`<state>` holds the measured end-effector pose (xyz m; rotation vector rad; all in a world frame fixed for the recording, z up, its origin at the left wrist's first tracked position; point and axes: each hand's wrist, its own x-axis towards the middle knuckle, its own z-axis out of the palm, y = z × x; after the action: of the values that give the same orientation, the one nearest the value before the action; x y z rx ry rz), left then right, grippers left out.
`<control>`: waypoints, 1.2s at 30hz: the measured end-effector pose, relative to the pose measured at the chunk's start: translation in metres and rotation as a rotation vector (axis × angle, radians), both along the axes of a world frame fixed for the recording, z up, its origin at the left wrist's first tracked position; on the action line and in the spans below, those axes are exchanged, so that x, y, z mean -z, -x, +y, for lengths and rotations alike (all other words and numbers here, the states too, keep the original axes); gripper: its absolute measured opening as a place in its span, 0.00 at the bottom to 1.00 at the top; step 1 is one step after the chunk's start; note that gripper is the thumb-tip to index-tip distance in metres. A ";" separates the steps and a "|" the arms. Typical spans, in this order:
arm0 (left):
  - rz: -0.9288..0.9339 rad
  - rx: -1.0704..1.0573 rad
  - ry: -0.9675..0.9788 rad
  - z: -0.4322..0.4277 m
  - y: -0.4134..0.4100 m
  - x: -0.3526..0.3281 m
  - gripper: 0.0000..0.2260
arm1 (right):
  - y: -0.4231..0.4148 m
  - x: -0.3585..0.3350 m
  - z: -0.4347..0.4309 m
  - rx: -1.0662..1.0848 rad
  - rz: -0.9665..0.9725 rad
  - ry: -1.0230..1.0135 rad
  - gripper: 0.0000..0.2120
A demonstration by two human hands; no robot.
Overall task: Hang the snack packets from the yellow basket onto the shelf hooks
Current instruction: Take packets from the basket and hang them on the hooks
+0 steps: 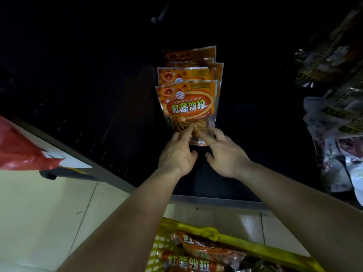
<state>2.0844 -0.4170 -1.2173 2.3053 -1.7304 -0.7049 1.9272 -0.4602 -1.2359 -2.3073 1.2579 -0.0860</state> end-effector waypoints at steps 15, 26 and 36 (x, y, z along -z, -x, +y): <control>0.009 0.065 -0.093 0.029 0.001 -0.048 0.32 | 0.030 -0.043 0.021 0.109 0.069 -0.109 0.33; -0.054 0.111 -0.105 0.156 0.041 -0.140 0.28 | 0.120 -0.157 0.153 0.158 0.142 -0.173 0.27; -0.023 0.162 -0.193 0.286 0.087 -0.111 0.26 | 0.181 -0.141 0.267 0.205 0.194 -0.232 0.25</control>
<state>1.9973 -0.1314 -1.1066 2.3205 -1.9560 -0.9156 1.7460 -0.1933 -1.0946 -2.0216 1.5135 0.2084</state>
